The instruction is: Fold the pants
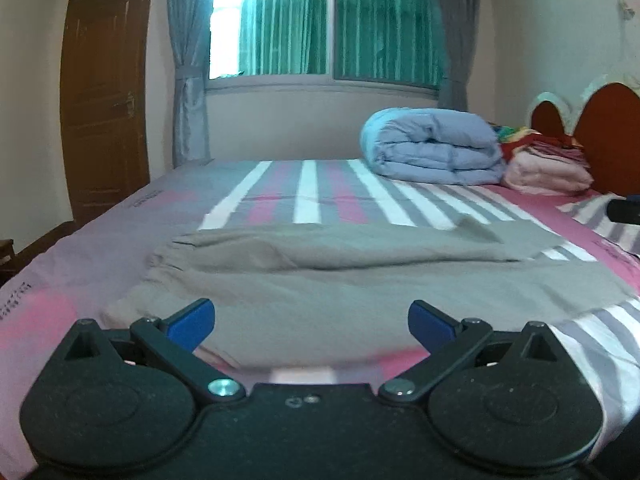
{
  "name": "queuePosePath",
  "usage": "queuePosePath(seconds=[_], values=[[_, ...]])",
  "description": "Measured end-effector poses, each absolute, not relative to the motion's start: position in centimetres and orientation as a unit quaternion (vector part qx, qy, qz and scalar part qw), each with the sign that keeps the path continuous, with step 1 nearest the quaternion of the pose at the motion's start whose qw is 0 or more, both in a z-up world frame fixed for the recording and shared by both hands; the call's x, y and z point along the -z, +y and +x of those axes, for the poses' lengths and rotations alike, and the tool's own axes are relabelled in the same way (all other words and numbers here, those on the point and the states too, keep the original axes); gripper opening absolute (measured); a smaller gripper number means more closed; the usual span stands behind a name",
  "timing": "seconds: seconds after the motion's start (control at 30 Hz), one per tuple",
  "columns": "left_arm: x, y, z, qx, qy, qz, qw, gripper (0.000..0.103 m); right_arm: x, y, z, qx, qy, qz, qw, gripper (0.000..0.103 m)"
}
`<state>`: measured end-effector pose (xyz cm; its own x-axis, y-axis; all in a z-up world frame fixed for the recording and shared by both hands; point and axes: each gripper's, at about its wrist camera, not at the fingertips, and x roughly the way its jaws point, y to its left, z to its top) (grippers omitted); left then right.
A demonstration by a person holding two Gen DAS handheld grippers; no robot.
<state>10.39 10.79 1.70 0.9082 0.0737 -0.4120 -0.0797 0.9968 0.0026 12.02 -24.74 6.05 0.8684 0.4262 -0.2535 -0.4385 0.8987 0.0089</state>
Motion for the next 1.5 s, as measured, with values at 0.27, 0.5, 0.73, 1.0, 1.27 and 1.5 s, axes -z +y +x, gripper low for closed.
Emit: queuePosePath(seconds=[0.27, 0.5, 0.73, 1.0, 1.27, 1.5], values=[[-2.2, 19.3, 19.7, -0.029, 0.262, 0.009, 0.964, 0.097, -7.4, -19.8, 22.9, -0.284, 0.180, -0.059, 0.940, 0.103], [-1.7, 27.8, 30.5, -0.022, 0.301, 0.052, 0.952, 0.080, -5.5, -13.0, 33.7, -0.296, 0.193, -0.076, 0.933, 0.103], [1.5, 33.7, 40.9, 0.016, 0.360, 0.057, 0.931, 0.066, -1.4, -4.3, 45.2, -0.346, 0.243, -0.114, 0.899, 0.074], [5.8, 37.2, 47.2, 0.032, 0.411, 0.042, 0.910, 0.063, 4.1, 1.3, 53.7, -0.382, 0.298, -0.166, 0.859, 0.074], [6.9, 37.9, 49.2, 0.086, 0.409, 0.032, 0.908, 0.041, 7.0, 1.1, 56.8, -0.404, 0.349, -0.172, 0.828, 0.072], [3.1, 37.3, 45.0, 0.085, 0.324, 0.071, 0.940, 0.009, 4.4, 0.7, 55.0, -0.402, 0.324, -0.177, 0.838, 0.003]])
